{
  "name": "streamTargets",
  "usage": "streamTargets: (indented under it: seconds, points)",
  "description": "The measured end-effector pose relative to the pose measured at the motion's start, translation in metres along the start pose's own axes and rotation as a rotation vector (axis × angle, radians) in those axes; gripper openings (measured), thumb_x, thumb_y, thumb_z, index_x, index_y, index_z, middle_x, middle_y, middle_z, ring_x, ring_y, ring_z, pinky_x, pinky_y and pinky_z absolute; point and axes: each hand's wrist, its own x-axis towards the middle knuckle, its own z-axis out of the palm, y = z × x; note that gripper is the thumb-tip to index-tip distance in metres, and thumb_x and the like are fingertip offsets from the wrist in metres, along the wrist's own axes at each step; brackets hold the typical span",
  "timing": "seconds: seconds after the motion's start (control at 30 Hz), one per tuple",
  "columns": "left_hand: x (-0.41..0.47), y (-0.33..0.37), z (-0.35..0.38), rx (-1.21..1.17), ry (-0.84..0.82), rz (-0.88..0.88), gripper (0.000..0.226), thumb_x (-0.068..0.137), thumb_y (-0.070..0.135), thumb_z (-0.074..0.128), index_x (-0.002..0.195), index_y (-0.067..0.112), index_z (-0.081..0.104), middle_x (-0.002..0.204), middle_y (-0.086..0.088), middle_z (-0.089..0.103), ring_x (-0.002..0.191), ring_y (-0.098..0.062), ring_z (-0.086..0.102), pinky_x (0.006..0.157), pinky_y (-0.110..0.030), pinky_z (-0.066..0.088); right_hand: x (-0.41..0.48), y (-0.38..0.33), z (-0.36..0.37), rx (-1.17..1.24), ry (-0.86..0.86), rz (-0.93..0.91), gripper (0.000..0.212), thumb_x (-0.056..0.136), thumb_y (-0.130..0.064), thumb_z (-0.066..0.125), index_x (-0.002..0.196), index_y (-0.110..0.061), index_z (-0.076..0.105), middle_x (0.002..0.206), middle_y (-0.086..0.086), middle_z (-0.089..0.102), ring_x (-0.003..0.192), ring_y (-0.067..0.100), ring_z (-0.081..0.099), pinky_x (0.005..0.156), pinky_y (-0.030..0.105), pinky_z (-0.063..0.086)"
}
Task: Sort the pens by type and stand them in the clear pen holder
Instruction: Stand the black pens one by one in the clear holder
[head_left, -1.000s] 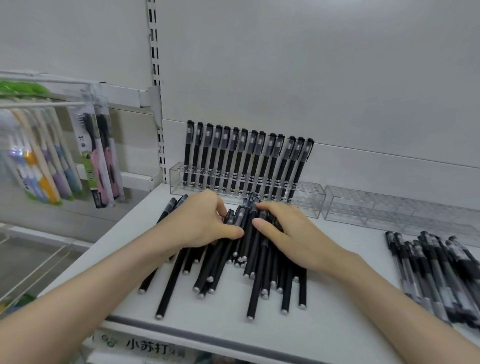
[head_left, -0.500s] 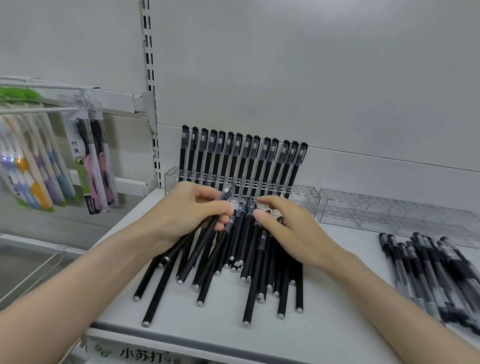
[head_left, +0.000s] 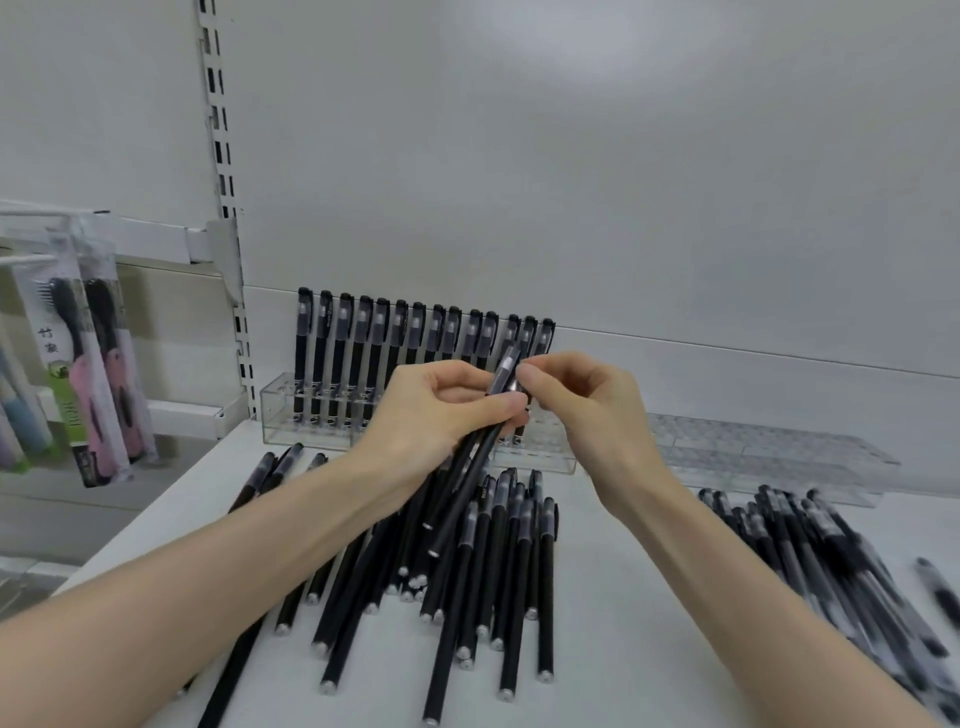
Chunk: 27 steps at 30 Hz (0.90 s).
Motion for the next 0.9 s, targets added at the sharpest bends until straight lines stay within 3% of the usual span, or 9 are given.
streamTargets:
  seconds: [0.07, 0.23, 0.3, 0.4, 0.47, 0.57, 0.67, 0.8, 0.9]
  points:
    - [0.001, -0.002, 0.002, -0.037, 0.013, -0.004, 0.017, 0.08, 0.012, 0.071, 0.093, 0.002, 0.069, 0.081, -0.013, 0.074, 0.077, -0.022, 0.073, 0.072, -0.027, 0.059, 0.002, 0.002, -0.002, 0.008, 0.051, -0.003, 0.011, 0.086, -0.014, 0.067, 0.079, -0.021, 0.069, 0.064, -0.016, 0.065, 0.063, -0.005, 0.057, 0.067, 0.011, 0.047]
    - [0.0, -0.004, 0.001, 0.02, -0.001, 0.006, 0.016, 0.087, 0.02, 0.065, 0.093, 0.006, 0.067, 0.068, -0.014, 0.068, 0.045, -0.016, 0.059, 0.042, -0.023, 0.049, 0.006, 0.0, -0.006, 0.101, 0.082, -0.004, 0.01, 0.087, -0.015, 0.067, 0.096, -0.018, 0.065, 0.075, -0.006, 0.068, 0.073, 0.002, 0.064, 0.076, 0.019, 0.052]
    - [0.001, -0.005, 0.0, 0.025, 0.001, 0.022, 0.019, 0.088, 0.024, 0.062, 0.096, 0.007, 0.067, 0.071, -0.013, 0.069, 0.046, -0.014, 0.059, 0.042, -0.021, 0.048, 0.005, -0.001, -0.005, 0.081, 0.026, -0.002, 0.023, 0.084, -0.013, 0.07, 0.106, -0.018, 0.062, 0.077, -0.001, 0.071, 0.077, 0.008, 0.067, 0.08, 0.024, 0.053]
    - [0.004, -0.008, -0.003, 0.124, 0.039, 0.04, 0.021, 0.092, 0.03, 0.054, 0.102, 0.018, 0.068, 0.077, -0.01, 0.069, 0.058, -0.018, 0.065, 0.049, -0.025, 0.054, 0.014, -0.008, -0.01, 0.112, 0.122, -0.076, 0.03, 0.084, -0.003, 0.068, 0.111, -0.013, 0.059, 0.078, 0.005, 0.07, 0.069, 0.01, 0.068, 0.071, 0.023, 0.055]
    - [0.008, -0.011, -0.009, 0.242, 0.09, 0.084, 0.021, 0.094, 0.034, 0.05, 0.105, 0.026, 0.066, 0.065, -0.002, 0.063, 0.049, -0.013, 0.055, 0.045, -0.023, 0.047, 0.024, -0.013, -0.019, 0.079, 0.207, -0.132, 0.029, 0.086, -0.002, 0.066, 0.111, -0.015, 0.057, 0.077, 0.005, 0.067, 0.063, 0.01, 0.066, 0.067, 0.025, 0.057]
    - [0.013, -0.016, -0.015, 0.321, 0.125, 0.102, 0.021, 0.097, 0.037, 0.044, 0.101, 0.032, 0.064, 0.057, 0.005, 0.051, 0.046, -0.003, 0.041, 0.055, -0.018, 0.037, 0.039, -0.012, -0.03, -0.101, 0.263, -0.223, 0.031, 0.087, -0.004, 0.065, 0.111, -0.02, 0.053, 0.081, 0.009, 0.064, 0.065, 0.015, 0.067, 0.07, 0.033, 0.059]
    - [0.01, -0.018, -0.013, 0.261, 0.069, 0.05, 0.024, 0.1, 0.026, 0.042, 0.092, 0.021, 0.064, 0.055, 0.009, 0.05, 0.048, -0.008, 0.037, 0.05, -0.016, 0.034, 0.048, -0.004, -0.034, -0.257, 0.299, -0.297, 0.031, 0.087, -0.009, 0.065, 0.106, -0.028, 0.051, 0.085, 0.004, 0.065, 0.075, 0.021, 0.068, 0.076, 0.041, 0.057]
    - [0.006, -0.017, -0.012, 0.13, 0.016, 0.053, 0.018, 0.099, 0.021, 0.045, 0.104, 0.025, 0.062, 0.06, 0.002, 0.054, 0.042, -0.009, 0.034, 0.037, -0.02, 0.028, 0.059, 0.004, -0.035, -0.299, 0.308, -0.351, 0.03, 0.087, -0.008, 0.065, 0.103, -0.029, 0.052, 0.083, -0.007, 0.063, 0.078, 0.02, 0.067, 0.077, 0.041, 0.056]
    - [0.008, -0.017, -0.013, 0.071, 0.004, 0.021, 0.021, 0.099, 0.023, 0.044, 0.11, 0.026, 0.062, 0.061, 0.0, 0.051, 0.04, -0.007, 0.028, 0.037, -0.017, 0.021, 0.063, 0.011, -0.032, -0.311, 0.269, -0.357, 0.03, 0.086, -0.006, 0.065, 0.104, -0.027, 0.054, 0.082, -0.009, 0.061, 0.077, 0.02, 0.066, 0.076, 0.038, 0.055]
